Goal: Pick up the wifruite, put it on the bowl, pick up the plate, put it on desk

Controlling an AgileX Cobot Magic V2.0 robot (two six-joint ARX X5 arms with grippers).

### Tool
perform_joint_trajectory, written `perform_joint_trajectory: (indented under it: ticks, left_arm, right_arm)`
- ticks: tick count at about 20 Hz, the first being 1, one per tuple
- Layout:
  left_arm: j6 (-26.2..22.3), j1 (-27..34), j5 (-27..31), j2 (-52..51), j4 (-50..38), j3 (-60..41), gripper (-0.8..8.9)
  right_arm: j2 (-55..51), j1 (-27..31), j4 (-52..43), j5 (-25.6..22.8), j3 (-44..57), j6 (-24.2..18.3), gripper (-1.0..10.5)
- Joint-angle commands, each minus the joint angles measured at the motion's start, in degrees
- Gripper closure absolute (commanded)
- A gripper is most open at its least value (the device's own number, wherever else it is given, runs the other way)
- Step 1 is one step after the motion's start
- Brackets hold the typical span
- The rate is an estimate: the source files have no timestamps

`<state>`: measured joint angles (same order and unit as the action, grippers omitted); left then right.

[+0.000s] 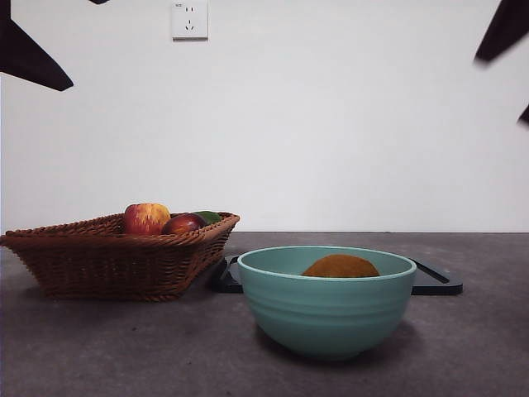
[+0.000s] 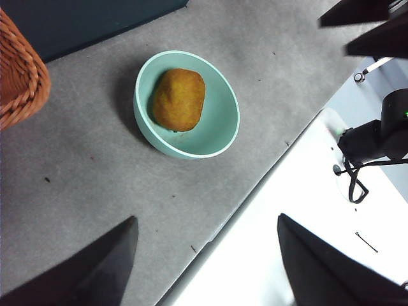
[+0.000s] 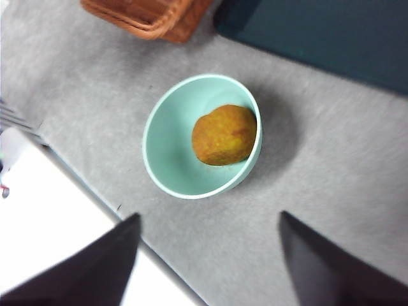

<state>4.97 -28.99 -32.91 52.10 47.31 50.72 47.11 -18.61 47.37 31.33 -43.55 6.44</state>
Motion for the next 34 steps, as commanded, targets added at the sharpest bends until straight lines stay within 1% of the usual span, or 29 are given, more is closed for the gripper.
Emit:
perform_joint_trajectory:
  ticks: [1, 2, 4, 5, 6, 10, 11, 13, 15, 16, 22, 24, 27, 30, 34]
  left_arm:
    - [-1.1, -0.3, -0.2, 0.3, -0.7, 0.4, 4.62]
    - [-1.1, -0.3, -0.2, 0.3, -0.7, 0.4, 4.62]
    - [-1.1, -0.3, -0.2, 0.3, -0.7, 0.4, 4.62]
    - [-1.1, -0.3, -0.2, 0.3, -0.9, 0.4, 4.62]
    - [-1.1, -0.3, -0.2, 0.3, -1.0, 0.4, 4.62]
    - [-1.1, -0.3, -0.2, 0.3, -1.1, 0.4, 4.62]
    - [-1.1, -0.3, -0.1, 0.3, -1.1, 0.4, 4.62]
    - [-1.1, -0.3, -0.1, 0.3, -1.1, 0.4, 4.62]
    - [-1.1, -0.3, -0.1, 0.3, -1.1, 0.4, 4.62]
    - [-1.1, -0.3, -0.1, 0.3, -1.1, 0.4, 4.62]
    - [-1.3, -0.3, -0.1, 0.3, -1.1, 0.4, 4.62]
    - [-1.4, -0.3, -0.1, 0.3, -1.2, 0.4, 4.62]
    - [-1.3, -0.3, -0.1, 0.3, -2.2, 0.4, 4.62]
    - [-1.3, -0.3, -0.1, 0.3, -2.2, 0.4, 4.62]
    - [-1.3, -0.3, -0.1, 0.3, -2.2, 0.4, 4.62]
  right_arm:
    - [1.9, -2.5, -6.5, -2.3, 2.8, 8.3, 6.6]
    - [3.3, -4.3, -8.9, -5.4, 3.8, 10.0, 6.6]
    - [6.8, -7.7, -11.6, -9.8, 4.0, 11.3, 6.6]
    - [8.7, -9.2, -13.5, -11.2, 4.0, 11.7, 6.6]
    - [11.1, -10.9, -16.0, -13.5, 4.0, 12.4, 6.8]
    - [19.6, -15.6, -22.0, -22.2, 3.8, 13.3, 7.1]
    - [21.1, -16.2, -23.2, -22.8, 3.8, 13.3, 7.4]
    - [23.2, -17.4, -25.4, -23.1, 3.8, 13.3, 7.5]
    - [24.7, -18.5, -25.9, -27.1, 3.8, 13.4, 7.5]
    - [25.4, -18.8, -25.9, -27.9, 3.8, 13.3, 7.5]
    - [28.2, -18.8, -26.4, -28.4, 3.8, 13.3, 7.5]
    - [29.0, -19.0, -26.8, -28.3, 3.8, 13.4, 8.0]
    - [30.2, -20.0, -28.2, -28.2, 3.8, 13.6, 8.2]
    - [30.4, -20.7, -28.8, -28.2, 3.8, 13.7, 9.2]
    - [30.4, -20.7, -29.0, -28.2, 3.8, 13.7, 9.4]
